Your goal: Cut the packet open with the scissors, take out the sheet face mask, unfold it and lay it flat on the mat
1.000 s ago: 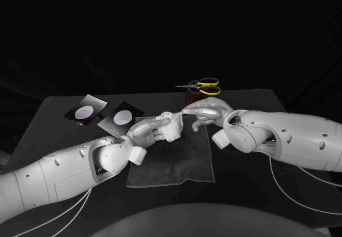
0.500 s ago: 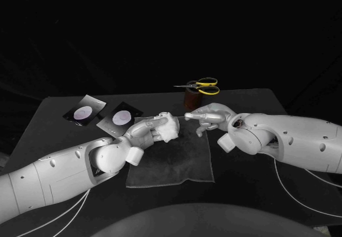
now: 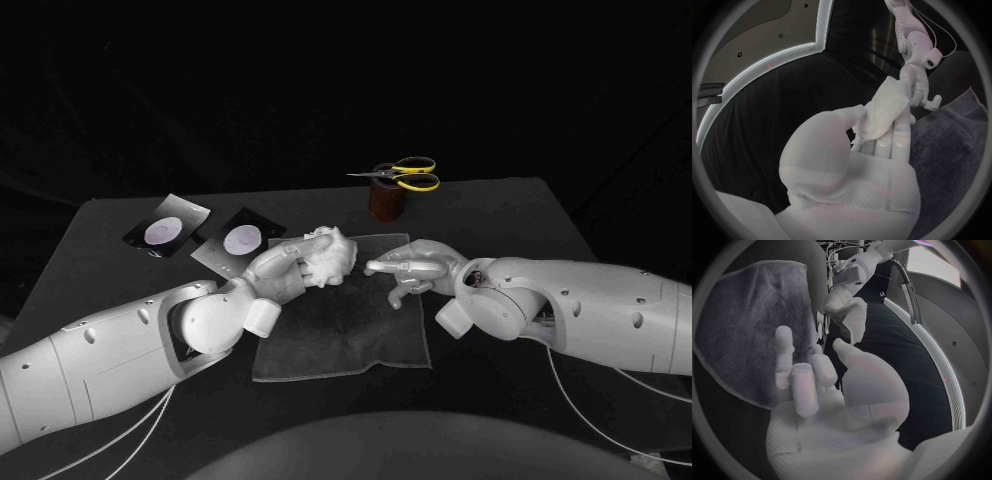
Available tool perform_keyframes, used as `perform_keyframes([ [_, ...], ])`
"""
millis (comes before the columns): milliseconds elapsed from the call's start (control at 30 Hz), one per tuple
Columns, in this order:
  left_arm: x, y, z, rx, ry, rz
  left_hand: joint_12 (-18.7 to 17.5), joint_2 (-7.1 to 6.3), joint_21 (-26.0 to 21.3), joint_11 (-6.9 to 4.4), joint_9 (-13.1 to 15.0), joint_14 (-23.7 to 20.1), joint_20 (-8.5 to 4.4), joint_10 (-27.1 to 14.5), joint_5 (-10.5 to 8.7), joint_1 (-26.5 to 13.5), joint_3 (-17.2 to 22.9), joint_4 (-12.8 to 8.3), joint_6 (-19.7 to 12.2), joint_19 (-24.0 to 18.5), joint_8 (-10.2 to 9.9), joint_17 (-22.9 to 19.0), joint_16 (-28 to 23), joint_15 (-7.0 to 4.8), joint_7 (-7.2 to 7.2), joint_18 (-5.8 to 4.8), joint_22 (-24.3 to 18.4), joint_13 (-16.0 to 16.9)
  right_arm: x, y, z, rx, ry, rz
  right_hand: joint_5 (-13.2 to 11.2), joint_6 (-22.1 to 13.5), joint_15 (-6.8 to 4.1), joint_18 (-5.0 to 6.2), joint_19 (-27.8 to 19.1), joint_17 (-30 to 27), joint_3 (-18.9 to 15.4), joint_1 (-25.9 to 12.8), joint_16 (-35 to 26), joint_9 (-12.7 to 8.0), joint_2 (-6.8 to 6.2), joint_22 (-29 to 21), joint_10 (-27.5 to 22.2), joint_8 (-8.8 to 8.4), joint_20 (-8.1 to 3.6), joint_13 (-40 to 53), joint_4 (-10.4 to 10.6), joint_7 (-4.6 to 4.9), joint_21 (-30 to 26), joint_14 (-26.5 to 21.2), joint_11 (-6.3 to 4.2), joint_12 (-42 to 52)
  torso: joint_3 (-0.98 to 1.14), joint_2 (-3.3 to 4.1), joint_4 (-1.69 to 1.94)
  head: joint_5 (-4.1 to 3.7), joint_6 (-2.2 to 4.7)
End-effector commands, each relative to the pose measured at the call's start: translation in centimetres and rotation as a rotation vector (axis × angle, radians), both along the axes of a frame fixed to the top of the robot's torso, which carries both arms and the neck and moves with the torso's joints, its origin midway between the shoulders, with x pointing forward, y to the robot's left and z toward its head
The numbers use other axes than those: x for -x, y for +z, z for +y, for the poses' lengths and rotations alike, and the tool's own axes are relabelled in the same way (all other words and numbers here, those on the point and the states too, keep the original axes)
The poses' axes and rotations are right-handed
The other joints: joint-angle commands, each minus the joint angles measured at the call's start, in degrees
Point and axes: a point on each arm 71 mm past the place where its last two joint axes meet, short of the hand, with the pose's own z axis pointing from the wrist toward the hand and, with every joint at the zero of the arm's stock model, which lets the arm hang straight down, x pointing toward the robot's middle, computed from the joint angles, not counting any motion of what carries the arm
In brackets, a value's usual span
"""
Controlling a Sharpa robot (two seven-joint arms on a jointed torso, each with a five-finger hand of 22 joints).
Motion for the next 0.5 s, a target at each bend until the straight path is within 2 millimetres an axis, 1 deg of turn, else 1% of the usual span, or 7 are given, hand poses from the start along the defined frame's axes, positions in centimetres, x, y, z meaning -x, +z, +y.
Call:
perform_keyframes([
  [33,0.2,0.4,-0.3,0.043,-0.029,-0.003,0.02,-0.31,1.3,-0.28,-0.3,1.24,-0.32,1.04,0.19,-0.64,0.4,0.12,0.68,1.0,-0.05,2.31,1.6,-0.37,1.3,0.91,0.71,0.11,0.4,0.1,1.0,-0.13,0.06,0.013,-0.02,-0.25,-0.14,0.67,-0.03,1.67,-0.57,0.94,0.42,-0.33,-0.07,0.17,0.53,-0.48,-0.2,0.44,0.03,-0.29,-0.16,0.57,-0.1,0.7,0.03,0.06,0.04,-0.11,0.01],
  [133,0.3,0.4,-0.3,0.044,-0.032,-0.003,-0.15,-0.47,2.28,-0.39,-0.52,1.37,-0.55,1.48,0.17,-0.97,0.79,0.21,0.87,1.23,0.06,4.48,2.68,-0.53,1.22,0.84,1.3,0.08,0.6,0.0,1.5,-0.171,0.075,0.024,-0.03,-0.38,-0.27,0.69,0.03,2.36,-0.82,1.19,0.76,-0.62,-0.11,0.23,1.05,-0.82,-0.29,1.04,-0.01,-0.46,-0.07,0.92,-0.25,1.66,0.0,0.05,0.08,-0.12,0.01],
  [167,0.3,0.4,-0.3,0.044,-0.033,-0.002,-0.18,-0.5,2.46,-0.41,-0.56,1.35,-0.59,1.52,0.17,-0.98,0.87,0.19,0.89,1.23,0.08,4.9,2.85,-0.55,1.2,0.83,1.41,0.08,0.7,0.0,1.7,-0.188,0.081,0.027,-0.08,-0.63,-0.4,0.69,0.1,2.59,-1.22,1.38,0.94,-0.92,-0.36,0.32,1.28,-1.22,-0.39,1.29,-0.08,-0.64,0.03,1.03,-0.43,2.15,0.0,0.04,0.1,-0.11,0.01],
  [300,0.3,0.4,-0.3,0.044,-0.033,-0.002,-0.25,-0.55,2.69,-0.41,-0.63,1.23,-0.63,1.49,0.17,-0.99,1.01,0.15,0.87,1.18,0.09,5.48,3.04,-0.57,1.2,0.82,1.56,0.07,0.9,0.2,2.2,-0.244,0.106,0.032,-0.13,-0.9,-0.53,0.68,0.09,2.87,-1.95,1.35,1.13,-1.25,-0.84,0.41,1.53,-1.64,-0.5,1.63,-0.04,-0.77,0.11,1.15,-0.6,2.76,-0.03,0.0,0.09,-0.05,0.01],
  [467,0.3,0.4,-0.2,0.041,-0.03,-0.001,-0.28,-0.56,3.3,-0.41,-0.76,1.23,-0.69,1.47,0.17,-1.06,1.28,0.11,0.89,1.17,0.18,6.81,3.59,-0.61,1.22,0.79,1.95,0.06,1.1,0.5,2.7,-0.328,0.127,0.047,-0.2,-2.59,-1.24,0.74,-0.08,3.34,-3.68,1.69,1.48,-2.15,-1.58,0.66,1.62,-3.16,-0.98,2.01,-0.01,-1.06,0.25,1.25,-1.59,3.56,-0.03,0.02,0.05,0.04,0.01],
  [500,0.3,0.4,-0.2,0.04,-0.029,-0.001,-0.28,-0.55,3.54,-0.41,-0.8,1.25,-0.71,1.48,0.17,-1.13,1.35,0.14,0.9,1.17,0.22,7.31,3.81,-0.62,1.22,0.79,2.1,0.06,1.2,0.6,2.8,-0.351,0.13,0.054,-0.2,-2.86,-1.42,0.74,-0.12,3.47,-4.05,1.86,1.56,-2.3,-1.66,0.72,1.67,-3.43,-1.12,2.13,-0.04,-1.27,0.27,1.27,-1.82,3.79,-0.04,0.01,0.03,0.07,0.01],
])
